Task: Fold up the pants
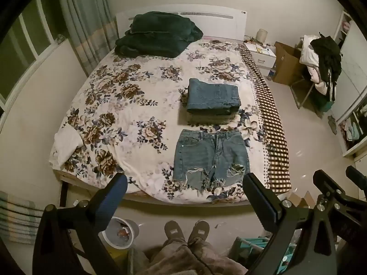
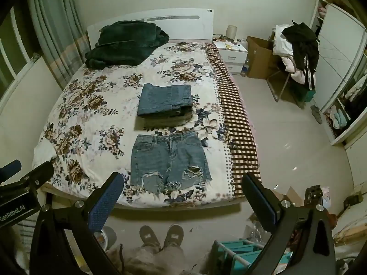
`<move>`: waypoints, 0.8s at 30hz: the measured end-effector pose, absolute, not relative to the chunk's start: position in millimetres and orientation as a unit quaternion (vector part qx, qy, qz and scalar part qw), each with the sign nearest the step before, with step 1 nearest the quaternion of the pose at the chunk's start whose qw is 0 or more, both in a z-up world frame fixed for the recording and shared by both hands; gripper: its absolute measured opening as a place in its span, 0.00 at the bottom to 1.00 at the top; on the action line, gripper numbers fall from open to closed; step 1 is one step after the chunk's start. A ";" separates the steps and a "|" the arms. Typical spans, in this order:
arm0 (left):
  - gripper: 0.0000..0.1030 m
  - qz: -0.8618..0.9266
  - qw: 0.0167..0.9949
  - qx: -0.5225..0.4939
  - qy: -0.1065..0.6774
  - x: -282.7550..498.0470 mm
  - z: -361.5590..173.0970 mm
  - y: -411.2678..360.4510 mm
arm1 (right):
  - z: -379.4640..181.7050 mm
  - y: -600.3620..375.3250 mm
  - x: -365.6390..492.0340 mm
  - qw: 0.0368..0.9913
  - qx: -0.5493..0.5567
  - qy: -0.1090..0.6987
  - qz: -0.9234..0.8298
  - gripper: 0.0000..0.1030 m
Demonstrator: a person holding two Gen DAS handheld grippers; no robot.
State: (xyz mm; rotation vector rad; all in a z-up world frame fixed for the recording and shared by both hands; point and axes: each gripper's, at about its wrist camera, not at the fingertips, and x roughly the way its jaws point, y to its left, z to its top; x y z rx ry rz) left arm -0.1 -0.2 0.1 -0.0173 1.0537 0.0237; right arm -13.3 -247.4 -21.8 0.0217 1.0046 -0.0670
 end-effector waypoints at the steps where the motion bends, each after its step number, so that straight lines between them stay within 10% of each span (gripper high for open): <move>1: 0.99 0.012 0.864 -0.009 0.503 -0.1 0.1 0.0 | -21.5 -247.3 -13.8 0.876 0.010 0.481 -0.032 1.00; 24: 0.99 0.014 0.864 -0.008 0.503 0.7 6.1 13.1 | -18.7 -241.8 -15.2 0.873 0.007 0.486 -0.034 1.00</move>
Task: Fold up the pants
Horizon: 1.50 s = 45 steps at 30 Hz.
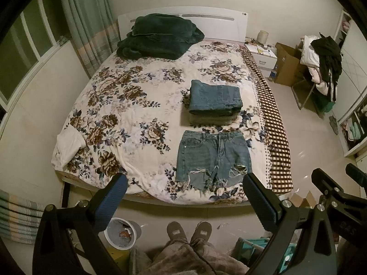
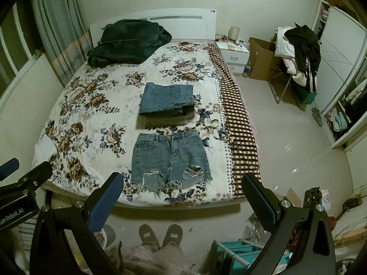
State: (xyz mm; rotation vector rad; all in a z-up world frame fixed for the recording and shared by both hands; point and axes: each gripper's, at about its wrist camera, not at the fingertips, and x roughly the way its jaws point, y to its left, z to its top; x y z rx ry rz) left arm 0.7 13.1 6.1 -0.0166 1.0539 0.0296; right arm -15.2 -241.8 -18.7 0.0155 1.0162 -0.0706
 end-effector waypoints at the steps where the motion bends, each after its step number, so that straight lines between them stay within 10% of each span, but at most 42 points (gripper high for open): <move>1: 0.99 0.014 0.864 -0.008 0.503 0.8 7.2 15.1 | -16.5 -240.1 -15.5 0.873 0.008 0.486 -0.034 1.00; 45: 0.99 0.020 0.869 -0.005 0.494 -8.6 21.3 17.3 | -20.7 -230.0 -40.2 0.874 0.000 0.484 -0.034 1.00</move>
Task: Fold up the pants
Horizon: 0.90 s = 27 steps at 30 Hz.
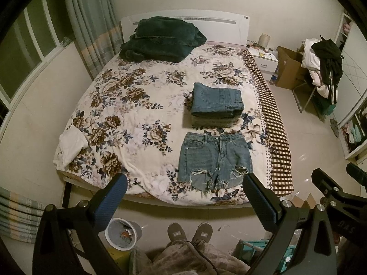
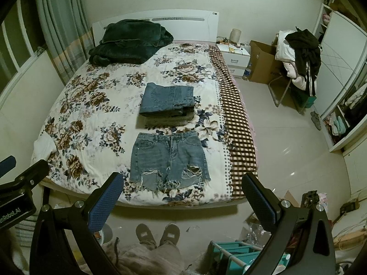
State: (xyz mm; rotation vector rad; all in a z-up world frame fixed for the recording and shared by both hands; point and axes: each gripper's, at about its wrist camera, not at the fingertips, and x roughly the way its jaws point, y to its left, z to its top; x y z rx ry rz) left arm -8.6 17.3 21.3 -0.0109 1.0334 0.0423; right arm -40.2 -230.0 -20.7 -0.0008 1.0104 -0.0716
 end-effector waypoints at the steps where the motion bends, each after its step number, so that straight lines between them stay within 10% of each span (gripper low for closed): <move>1: 0.99 0.020 0.869 -0.005 0.494 -8.9 22.2 18.1 | -21.0 -229.2 -39.9 0.874 -0.002 0.484 -0.035 1.00; 27: 1.00 0.036 0.875 0.024 0.482 45.4 -37.7 10.0 | -85.5 -253.1 23.0 0.855 0.040 0.512 -0.074 1.00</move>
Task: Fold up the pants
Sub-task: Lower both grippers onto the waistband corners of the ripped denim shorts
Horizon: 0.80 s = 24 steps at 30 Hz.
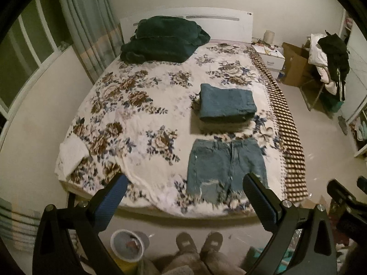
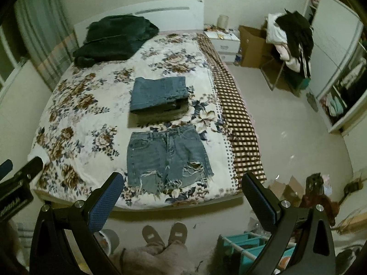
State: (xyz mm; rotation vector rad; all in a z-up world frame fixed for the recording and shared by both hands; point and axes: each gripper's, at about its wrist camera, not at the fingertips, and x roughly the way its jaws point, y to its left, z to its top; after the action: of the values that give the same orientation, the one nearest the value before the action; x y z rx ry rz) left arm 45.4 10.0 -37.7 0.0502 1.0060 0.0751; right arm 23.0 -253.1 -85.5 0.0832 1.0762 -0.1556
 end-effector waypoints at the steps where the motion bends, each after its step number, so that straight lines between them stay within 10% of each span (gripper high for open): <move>1: 1.00 0.040 0.875 0.030 0.481 54.5 -46.7 8.2 | -94.5 -255.3 32.2 0.854 0.040 0.513 -0.076 1.00; 20: 1.00 0.132 0.785 0.000 0.605 223.8 -291.5 -92.4 | -379.1 -377.2 322.9 0.761 0.059 0.646 0.018 1.00; 24: 1.00 0.142 0.751 -0.056 0.642 233.6 -370.5 -123.6 | -469.6 -402.7 391.4 0.732 0.039 0.678 0.052 0.85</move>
State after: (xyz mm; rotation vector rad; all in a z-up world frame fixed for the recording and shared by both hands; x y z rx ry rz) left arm 233.6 -123.6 -370.5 -0.1233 1.4024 0.3104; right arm 391.4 -402.7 -469.6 0.0851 1.4911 0.1150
